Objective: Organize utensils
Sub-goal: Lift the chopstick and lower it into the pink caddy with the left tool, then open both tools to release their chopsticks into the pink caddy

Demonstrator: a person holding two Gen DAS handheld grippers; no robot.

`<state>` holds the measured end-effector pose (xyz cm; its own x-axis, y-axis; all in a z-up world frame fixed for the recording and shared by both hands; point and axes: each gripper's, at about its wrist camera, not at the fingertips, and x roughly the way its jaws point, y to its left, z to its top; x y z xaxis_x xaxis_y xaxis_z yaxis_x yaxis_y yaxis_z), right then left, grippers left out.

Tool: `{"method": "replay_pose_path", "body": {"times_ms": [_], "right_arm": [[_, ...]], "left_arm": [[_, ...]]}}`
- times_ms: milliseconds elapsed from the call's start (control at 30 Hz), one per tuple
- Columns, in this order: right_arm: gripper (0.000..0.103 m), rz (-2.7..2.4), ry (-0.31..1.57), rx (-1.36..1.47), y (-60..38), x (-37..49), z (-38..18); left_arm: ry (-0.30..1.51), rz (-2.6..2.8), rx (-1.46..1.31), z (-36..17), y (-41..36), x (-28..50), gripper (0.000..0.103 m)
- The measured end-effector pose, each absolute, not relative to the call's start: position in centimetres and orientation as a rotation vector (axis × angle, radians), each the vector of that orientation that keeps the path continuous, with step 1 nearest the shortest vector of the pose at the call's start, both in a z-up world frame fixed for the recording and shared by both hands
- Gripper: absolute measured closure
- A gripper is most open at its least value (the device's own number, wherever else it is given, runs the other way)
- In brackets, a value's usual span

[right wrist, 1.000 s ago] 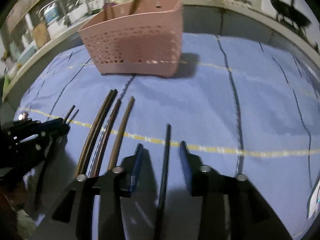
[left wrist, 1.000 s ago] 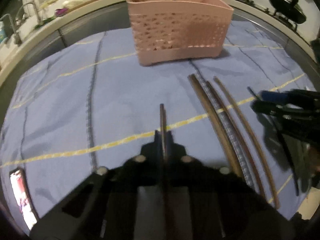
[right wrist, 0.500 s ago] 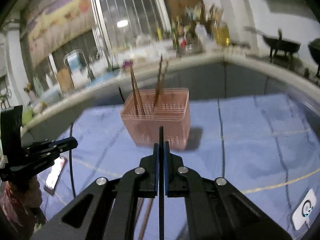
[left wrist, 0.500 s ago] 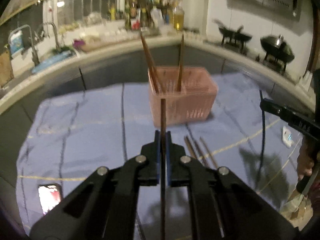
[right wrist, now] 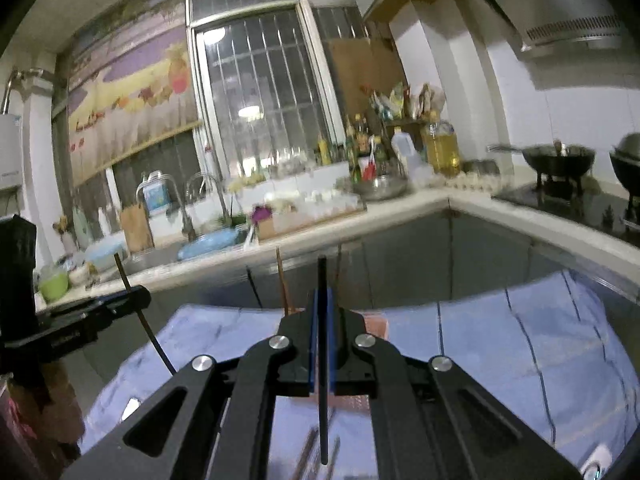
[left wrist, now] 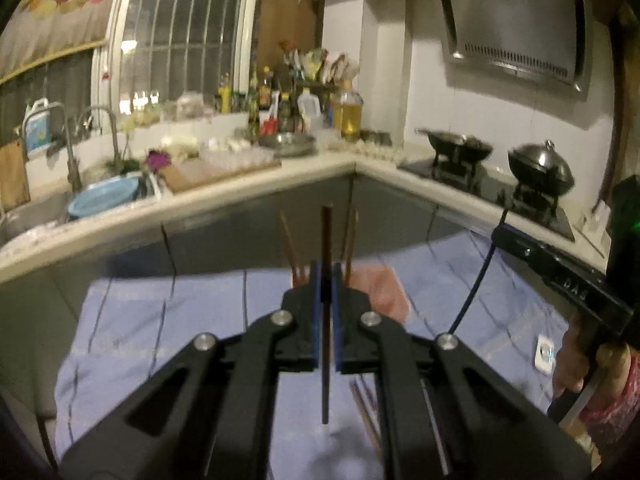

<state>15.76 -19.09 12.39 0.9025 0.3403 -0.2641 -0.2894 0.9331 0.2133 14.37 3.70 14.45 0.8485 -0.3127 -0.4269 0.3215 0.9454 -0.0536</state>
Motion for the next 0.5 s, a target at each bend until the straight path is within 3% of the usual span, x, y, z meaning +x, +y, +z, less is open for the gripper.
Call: {"method": "replay_pose_path", "body": {"times_ms": [267,500], "right_arm": [[0.099,0.332,0.223,0.2,-16.7,22.6,17.5],[0.099,0.334,0.295,0.144,-14.3,27.5,13.9]], "left_arm": [[0.374,-0.278,-0.025,19.3,2.5,21.2,0.099],[0.431,-0.262,-0.042,15.9,1.4,25.9,0.099]]}}
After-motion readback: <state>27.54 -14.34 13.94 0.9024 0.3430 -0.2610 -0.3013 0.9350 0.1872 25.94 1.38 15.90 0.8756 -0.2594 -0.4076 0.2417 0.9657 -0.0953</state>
